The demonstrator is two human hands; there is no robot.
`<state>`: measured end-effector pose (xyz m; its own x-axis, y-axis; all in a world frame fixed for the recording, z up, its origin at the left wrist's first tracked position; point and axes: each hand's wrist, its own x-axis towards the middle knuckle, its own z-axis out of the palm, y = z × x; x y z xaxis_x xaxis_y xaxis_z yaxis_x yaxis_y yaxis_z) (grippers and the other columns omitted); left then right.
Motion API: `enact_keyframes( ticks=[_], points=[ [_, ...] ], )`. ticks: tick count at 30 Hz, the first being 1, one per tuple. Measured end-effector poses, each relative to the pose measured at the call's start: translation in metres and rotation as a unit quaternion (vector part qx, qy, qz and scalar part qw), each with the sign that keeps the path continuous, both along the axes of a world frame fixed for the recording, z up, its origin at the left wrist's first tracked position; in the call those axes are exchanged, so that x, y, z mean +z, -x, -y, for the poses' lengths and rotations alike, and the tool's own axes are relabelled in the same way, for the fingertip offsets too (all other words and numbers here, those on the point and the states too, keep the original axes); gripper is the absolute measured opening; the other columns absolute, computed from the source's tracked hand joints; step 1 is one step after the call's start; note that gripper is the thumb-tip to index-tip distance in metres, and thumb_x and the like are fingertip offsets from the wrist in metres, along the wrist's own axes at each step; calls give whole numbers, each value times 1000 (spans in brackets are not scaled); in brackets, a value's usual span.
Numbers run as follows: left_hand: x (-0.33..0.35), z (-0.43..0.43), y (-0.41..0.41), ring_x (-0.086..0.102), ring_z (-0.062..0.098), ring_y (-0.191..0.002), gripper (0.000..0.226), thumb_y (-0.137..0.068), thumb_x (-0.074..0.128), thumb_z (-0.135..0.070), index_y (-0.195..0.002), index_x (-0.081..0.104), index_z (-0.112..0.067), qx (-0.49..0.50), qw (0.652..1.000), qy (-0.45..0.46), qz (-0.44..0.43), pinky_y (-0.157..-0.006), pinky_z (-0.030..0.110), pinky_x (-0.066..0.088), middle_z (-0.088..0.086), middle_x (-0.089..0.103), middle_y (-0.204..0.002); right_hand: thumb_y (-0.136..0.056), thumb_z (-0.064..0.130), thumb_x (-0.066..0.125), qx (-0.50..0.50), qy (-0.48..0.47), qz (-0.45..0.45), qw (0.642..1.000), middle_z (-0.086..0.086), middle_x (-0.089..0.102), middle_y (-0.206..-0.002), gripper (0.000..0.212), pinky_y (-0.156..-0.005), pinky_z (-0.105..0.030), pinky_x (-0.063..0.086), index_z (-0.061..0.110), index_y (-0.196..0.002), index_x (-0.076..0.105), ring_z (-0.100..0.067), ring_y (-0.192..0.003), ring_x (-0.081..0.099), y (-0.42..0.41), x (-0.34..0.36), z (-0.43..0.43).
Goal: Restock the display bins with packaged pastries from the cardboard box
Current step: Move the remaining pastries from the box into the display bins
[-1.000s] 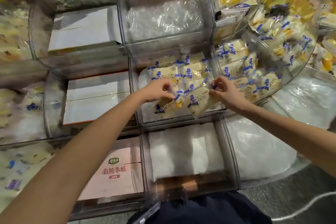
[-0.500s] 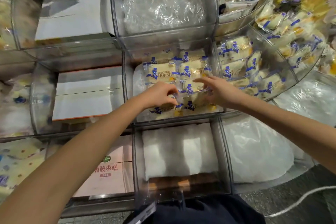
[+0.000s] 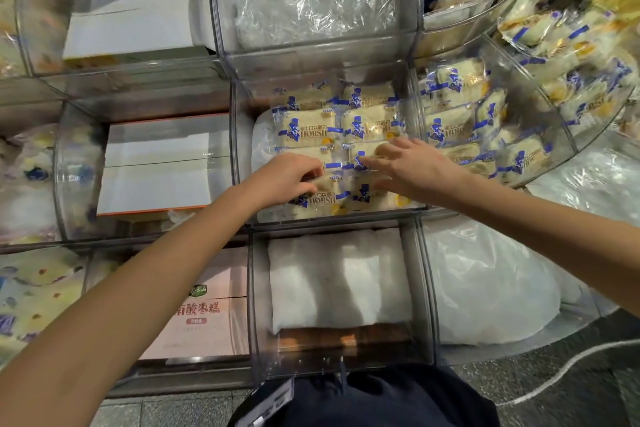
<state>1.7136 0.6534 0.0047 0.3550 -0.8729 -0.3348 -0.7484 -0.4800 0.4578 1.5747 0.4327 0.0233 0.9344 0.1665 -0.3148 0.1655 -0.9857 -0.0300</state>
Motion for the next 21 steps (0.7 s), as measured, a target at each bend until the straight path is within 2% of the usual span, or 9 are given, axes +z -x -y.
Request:
enact_keyframes(
  ticks=[1,3,5,7,8,11,15,17,21],
  points=[
    [0,1,-1,57,17,-89,16,-90,67,-25,-102,64,-16,-12,1000,0,9,-74,27,37,-7,58,-90,-99,44,38,0,-21,15,1000,-12,44,-148,57,-111,-42,35,22,-151,31,-30,-134,42,5,-5,-5],
    [-2,0,-1,56,15,-90,16,-91,66,-25,-105,66,-17,-22,1000,7,16,-77,27,37,-6,60,-92,-99,37,41,29,-52,41,997,-19,43,-148,55,-112,-45,33,16,-149,36,-36,-135,44,19,-19,-18],
    [-3,0,0,56,15,-93,19,-93,64,-24,-109,67,-16,-30,999,12,28,-80,27,39,-3,63,-98,-95,24,58,54,-51,60,995,-26,47,-142,51,-107,-51,37,10,-143,47,-43,-130,48,31,-35,-18],
    [-4,3,0,57,17,-99,22,-94,62,-23,-113,67,-14,-48,998,2,48,-84,31,44,1,64,-104,-86,9,71,34,-64,67,995,-24,46,-144,62,-105,-48,38,11,-143,47,-41,-131,48,35,-40,-9],
    [-4,4,0,57,19,-101,22,-95,61,-22,-114,67,-13,-61,996,-9,60,-86,34,45,2,63,-106,-87,5,69,22,-75,69,995,-21,43,-147,65,-107,-44,37,13,-146,43,-38,-134,45,35,-39,-5],
    [-2,5,0,56,19,-101,22,-96,58,-25,-115,65,-14,-86,990,-35,101,-84,35,49,2,59,-110,-94,7,60,9,-93,70,993,-16,42,-150,58,-109,-41,37,17,-148,40,-34,-137,42,31,-33,0],
    [-1,-3,9,59,23,-95,40,-92,65,-17,-131,60,-22,-47,991,29,119,-69,34,48,5,60,-110,-91,4,64,18,-90,74,993,-18,55,-138,55,-100,-46,48,13,-143,48,-37,-123,55,28,-30,-3],
    [-2,-5,17,59,25,-96,45,-88,68,-13,-130,61,-27,-51,989,34,134,-64,33,44,3,61,-111,-90,3,64,22,-88,75,993,-18,57,-135,56,-97,-45,51,13,-142,49,-37,-119,56,27,-29,-3],
    [4,-3,24,54,21,-110,37,-93,64,-22,-128,62,-32,-36,991,8,127,-73,32,44,-3,60,-121,-92,11,60,7,-106,63,992,-16,56,-135,54,-100,-47,48,13,-144,46,-34,-123,51,29,-17,-1]
  ],
)
